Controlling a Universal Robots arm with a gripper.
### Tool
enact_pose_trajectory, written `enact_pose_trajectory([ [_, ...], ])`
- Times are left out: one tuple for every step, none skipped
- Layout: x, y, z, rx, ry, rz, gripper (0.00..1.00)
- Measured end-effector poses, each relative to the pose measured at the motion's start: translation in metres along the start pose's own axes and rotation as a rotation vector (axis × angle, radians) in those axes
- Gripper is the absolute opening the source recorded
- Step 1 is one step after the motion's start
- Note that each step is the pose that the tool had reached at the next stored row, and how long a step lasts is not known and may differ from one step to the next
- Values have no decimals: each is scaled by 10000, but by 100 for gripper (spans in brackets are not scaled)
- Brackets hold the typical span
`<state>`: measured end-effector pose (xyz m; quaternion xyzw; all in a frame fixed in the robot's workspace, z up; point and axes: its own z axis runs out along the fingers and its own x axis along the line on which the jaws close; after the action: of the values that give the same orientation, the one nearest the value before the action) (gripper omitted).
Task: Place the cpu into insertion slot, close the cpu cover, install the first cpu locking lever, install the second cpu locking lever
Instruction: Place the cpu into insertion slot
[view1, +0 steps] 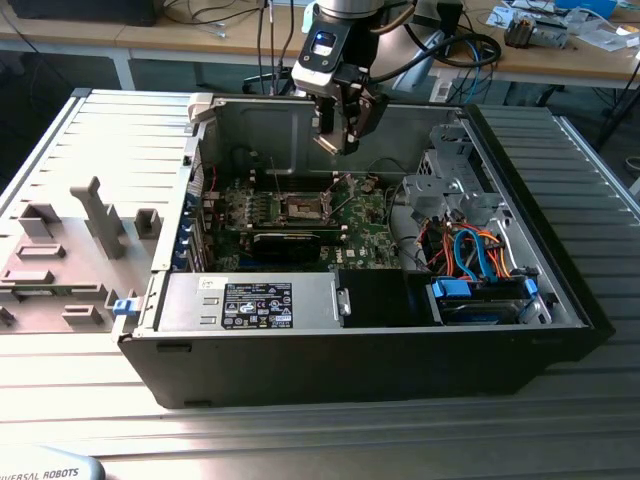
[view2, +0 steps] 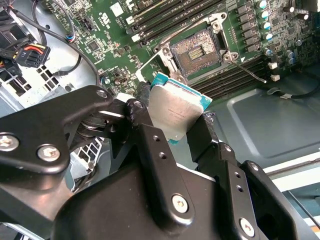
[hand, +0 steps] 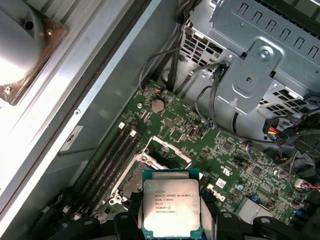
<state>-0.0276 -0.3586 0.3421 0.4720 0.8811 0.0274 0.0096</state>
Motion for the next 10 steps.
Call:
enact_pose_trajectory([
  [0,0,0,0,-1,0,54],
  [0,0,0,0,0,0,54],
  [0,0,0,0,0,3,54],
  [0,0,0,1,-1,8,54],
  [0,0,0,1,-2,15,54],
  [0,0,0,1,-3,24,54],
  [0,0,0,1,-3,33,54],
  [0,0,0,0,-4,53,54],
  [0,0,0,0,-5,66,54],
  [0,0,0,1,-6,76,54],
])
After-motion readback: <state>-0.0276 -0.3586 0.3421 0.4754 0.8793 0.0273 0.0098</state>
